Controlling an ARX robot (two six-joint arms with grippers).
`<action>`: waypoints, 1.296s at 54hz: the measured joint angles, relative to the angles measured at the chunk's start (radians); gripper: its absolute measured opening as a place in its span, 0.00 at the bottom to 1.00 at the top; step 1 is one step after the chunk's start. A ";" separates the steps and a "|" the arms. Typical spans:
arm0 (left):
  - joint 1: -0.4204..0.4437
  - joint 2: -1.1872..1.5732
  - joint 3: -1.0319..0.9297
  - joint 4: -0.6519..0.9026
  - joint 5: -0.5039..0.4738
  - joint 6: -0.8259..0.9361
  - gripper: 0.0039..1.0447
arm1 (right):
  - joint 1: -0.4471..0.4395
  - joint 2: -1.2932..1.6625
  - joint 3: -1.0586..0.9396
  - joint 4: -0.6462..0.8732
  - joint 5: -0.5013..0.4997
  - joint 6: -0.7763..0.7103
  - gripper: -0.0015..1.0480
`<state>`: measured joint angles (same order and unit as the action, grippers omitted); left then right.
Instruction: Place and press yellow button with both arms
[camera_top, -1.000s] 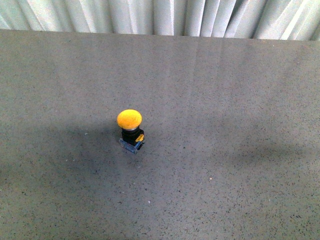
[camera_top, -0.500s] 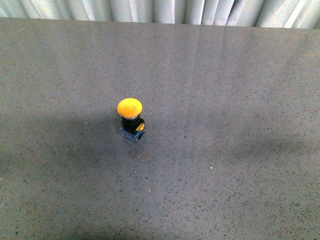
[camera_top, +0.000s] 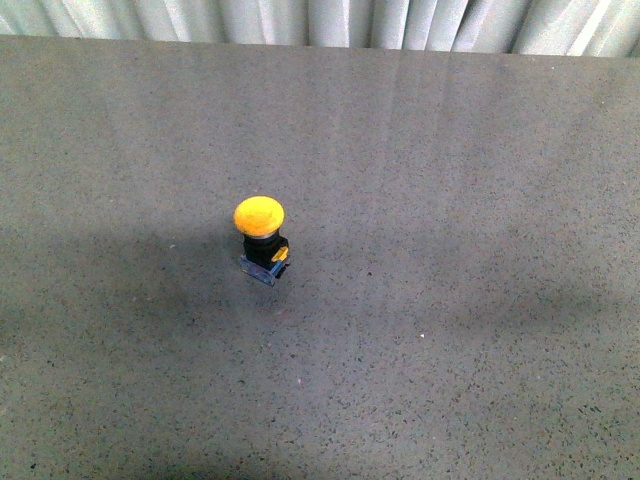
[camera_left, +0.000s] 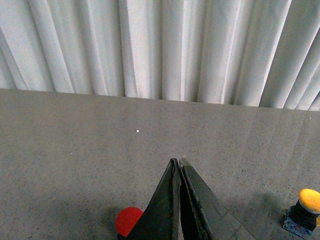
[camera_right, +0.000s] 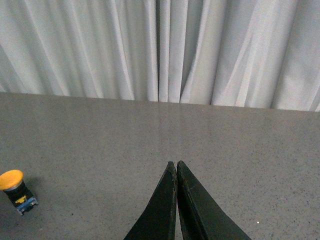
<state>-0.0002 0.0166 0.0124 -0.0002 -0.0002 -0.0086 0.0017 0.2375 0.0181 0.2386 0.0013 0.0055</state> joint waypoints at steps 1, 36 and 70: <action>0.000 0.000 0.000 0.000 0.000 0.000 0.01 | 0.000 -0.005 0.000 -0.004 0.000 0.000 0.01; 0.000 0.000 0.000 0.000 0.000 0.000 0.12 | 0.000 -0.232 0.000 -0.235 0.000 -0.002 0.10; 0.000 0.000 0.000 0.000 0.000 0.002 0.91 | 0.000 -0.232 0.000 -0.235 0.000 -0.002 0.91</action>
<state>-0.0002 0.0166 0.0124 -0.0006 -0.0002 -0.0063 0.0017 0.0059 0.0181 0.0032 0.0017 0.0036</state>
